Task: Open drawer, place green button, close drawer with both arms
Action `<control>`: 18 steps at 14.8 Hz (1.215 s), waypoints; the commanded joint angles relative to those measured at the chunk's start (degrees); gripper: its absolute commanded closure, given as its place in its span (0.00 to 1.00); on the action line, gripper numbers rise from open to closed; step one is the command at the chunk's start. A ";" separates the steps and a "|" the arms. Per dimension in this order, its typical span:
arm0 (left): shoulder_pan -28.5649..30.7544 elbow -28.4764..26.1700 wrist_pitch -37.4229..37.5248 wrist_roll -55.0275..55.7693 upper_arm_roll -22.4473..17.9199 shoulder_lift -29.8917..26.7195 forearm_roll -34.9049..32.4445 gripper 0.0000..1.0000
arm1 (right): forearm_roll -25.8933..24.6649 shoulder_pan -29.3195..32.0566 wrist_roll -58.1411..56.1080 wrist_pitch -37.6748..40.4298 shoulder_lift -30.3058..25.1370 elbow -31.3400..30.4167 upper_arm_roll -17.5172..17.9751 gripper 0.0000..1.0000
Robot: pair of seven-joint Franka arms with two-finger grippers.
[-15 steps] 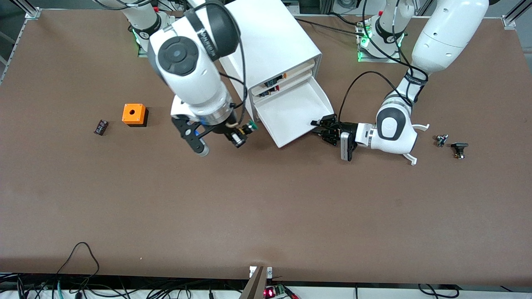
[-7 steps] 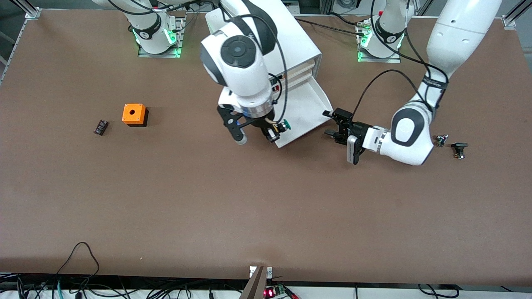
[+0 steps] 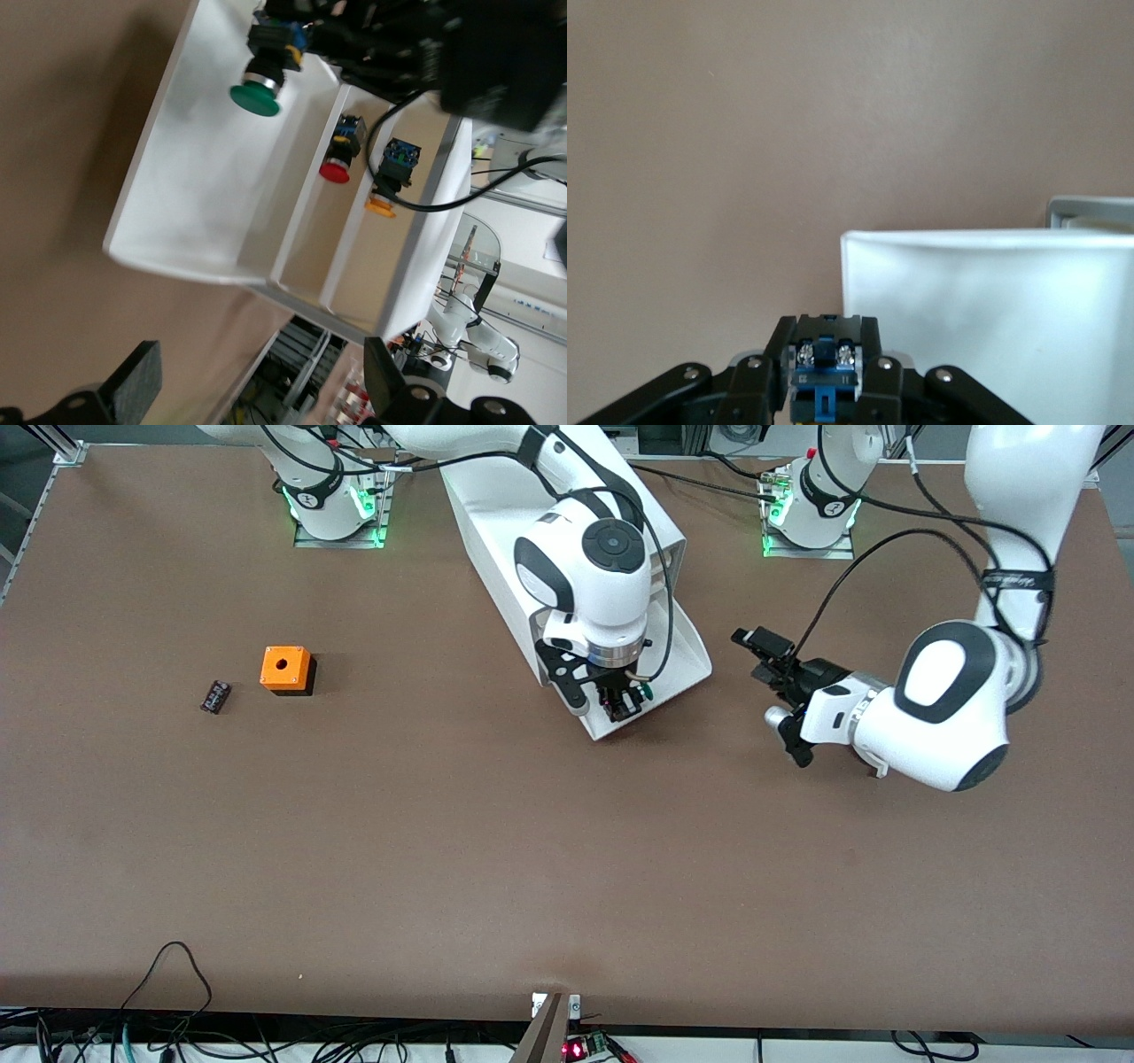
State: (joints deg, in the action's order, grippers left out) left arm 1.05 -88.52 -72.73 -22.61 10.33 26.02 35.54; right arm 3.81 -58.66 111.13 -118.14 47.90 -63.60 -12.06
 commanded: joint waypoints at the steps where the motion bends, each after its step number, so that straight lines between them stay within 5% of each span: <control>1: -0.53 11.49 8.89 17.35 0.30 0.35 -4.68 0.00 | -1.09 -1.81 3.38 -4.02 -0.27 -3.19 -0.59 1.00; 4: -1.32 21.51 15.05 31.54 0.83 0.35 -10.28 0.00 | -0.82 -2.77 5.49 -4.56 0.61 -3.38 -0.59 1.00; 7: -5.43 29.88 16.48 32.19 0.84 0.26 -23.88 0.00 | -0.47 -3.57 7.34 -6.93 1.23 -4.16 -0.50 1.00; 9: -6.85 31.04 14.04 31.93 0.31 0.70 -31.90 0.00 | -0.38 -3.48 6.91 -6.93 1.23 -4.17 -0.50 0.57; 12: -6.15 30.60 1.49 31.92 -0.04 1.57 -33.25 0.00 | -0.38 -3.48 6.47 -6.93 1.05 -4.08 -0.68 0.00; 18: -5.71 29.90 -3.89 31.83 -0.13 1.84 -33.78 0.01 | 0.06 1.69 -4.33 -2.71 -3.42 -3.46 -0.77 0.00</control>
State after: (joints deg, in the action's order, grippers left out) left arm -4.49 -60.03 -74.75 8.78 10.24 27.54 3.58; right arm 3.72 -59.53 111.31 -123.04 47.41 -66.68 -13.57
